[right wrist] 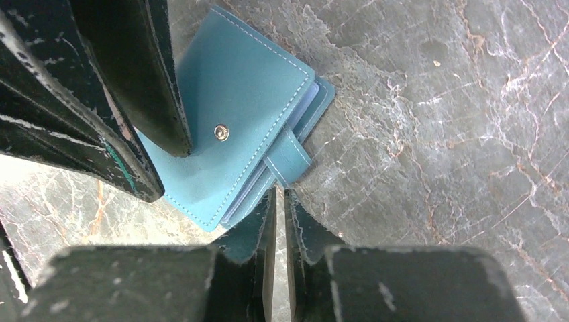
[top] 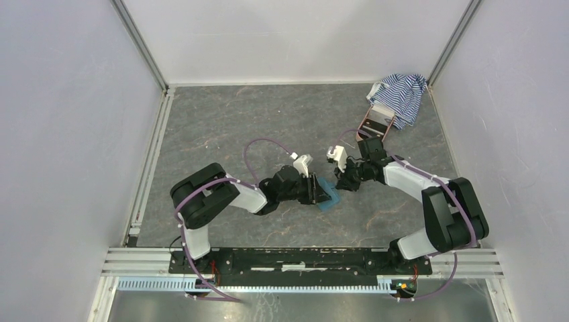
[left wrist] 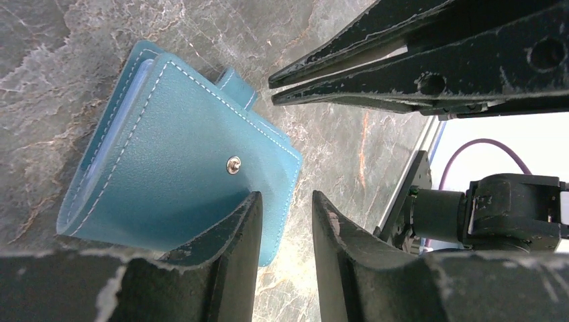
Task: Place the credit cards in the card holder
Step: Close the card holder at the center of the board.
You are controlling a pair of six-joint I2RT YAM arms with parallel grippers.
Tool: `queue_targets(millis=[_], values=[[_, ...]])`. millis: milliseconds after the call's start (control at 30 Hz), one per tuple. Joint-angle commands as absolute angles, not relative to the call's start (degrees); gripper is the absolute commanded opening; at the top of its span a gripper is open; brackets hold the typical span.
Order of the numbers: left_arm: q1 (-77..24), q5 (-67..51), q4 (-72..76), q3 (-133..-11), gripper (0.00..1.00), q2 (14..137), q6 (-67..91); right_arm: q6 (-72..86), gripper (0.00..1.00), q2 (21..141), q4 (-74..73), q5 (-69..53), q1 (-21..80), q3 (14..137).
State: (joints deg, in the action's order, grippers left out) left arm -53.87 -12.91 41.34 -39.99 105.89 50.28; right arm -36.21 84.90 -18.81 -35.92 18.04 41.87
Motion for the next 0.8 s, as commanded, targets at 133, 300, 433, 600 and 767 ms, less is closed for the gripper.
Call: queue_targets(millis=[133,300,433,600,767], values=[[-52.44,-15.5,47.7,-36.27,0.42,106.07,54.0,-34.38,0.14,81.17,-13.2,-40.69,16.43,39.47],[-52.21,-16.78,49.2,-35.65,0.45,103.46,55.17,-50.33,0.51,83.36,-22.41,-40.42,16.51,45.4],[-52.21,-15.79,46.78,-35.68,0.46,98.94,54.93,-78.89,0.61,87.22,-37.53,-42.1,16.27,52.21],[-52.21,-10.99,40.3,-34.14,0.46,92.5,52.81,-106.27,0.7,90.3,-45.88,-45.56,16.16,54.81],[-52.21,-6.83,39.41,-29.9,0.46,88.06,52.11,-105.37,0.64,98.44,-54.56,-47.52,17.32,64.59]])
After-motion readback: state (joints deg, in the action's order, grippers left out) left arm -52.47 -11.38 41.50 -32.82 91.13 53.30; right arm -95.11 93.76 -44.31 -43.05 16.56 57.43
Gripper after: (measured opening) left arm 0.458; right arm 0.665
